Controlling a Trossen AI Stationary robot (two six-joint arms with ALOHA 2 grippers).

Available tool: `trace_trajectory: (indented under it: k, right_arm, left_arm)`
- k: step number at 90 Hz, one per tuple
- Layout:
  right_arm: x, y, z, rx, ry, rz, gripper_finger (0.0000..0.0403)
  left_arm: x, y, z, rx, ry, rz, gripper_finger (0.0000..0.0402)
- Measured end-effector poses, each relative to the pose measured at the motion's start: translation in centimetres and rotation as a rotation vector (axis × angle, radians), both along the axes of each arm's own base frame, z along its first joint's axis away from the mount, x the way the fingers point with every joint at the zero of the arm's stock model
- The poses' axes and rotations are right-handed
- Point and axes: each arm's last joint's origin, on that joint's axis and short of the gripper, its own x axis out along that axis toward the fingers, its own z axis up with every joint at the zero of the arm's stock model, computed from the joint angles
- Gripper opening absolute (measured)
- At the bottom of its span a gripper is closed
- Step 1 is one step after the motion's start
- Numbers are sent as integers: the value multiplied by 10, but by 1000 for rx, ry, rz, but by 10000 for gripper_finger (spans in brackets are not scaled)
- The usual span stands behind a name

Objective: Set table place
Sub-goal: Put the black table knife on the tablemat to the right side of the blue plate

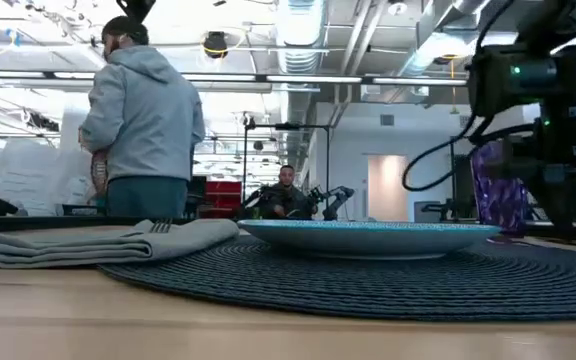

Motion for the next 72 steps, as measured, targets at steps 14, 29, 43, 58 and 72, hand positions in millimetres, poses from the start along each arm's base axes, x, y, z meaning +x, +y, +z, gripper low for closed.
trace_trajectory:
  k: [14, 29, 43, 58, 72]
  right_arm:
    - [-2, 0, -6, 5, -3, -12, 148]
    - [-4, 0, -7, 6, 3, -12, 139]
    - [-5, 0, -7, 6, 10, -12, 127]
    - [-4, 0, -7, 6, 7, -12, 94]
    - [-4, 1, -8, 1, 7, -14, 34]
  left_arm:
    - [0, 0, 0, 0, 0, 0, 0]
    - [0, 0, 0, -2, 0, 1, 0]
    - [0, 0, 0, -2, 0, 1, 0]
    - [0, 0, 0, -1, 0, 1, 0]
    - [0, 0, 0, -1, 0, 1, 0]
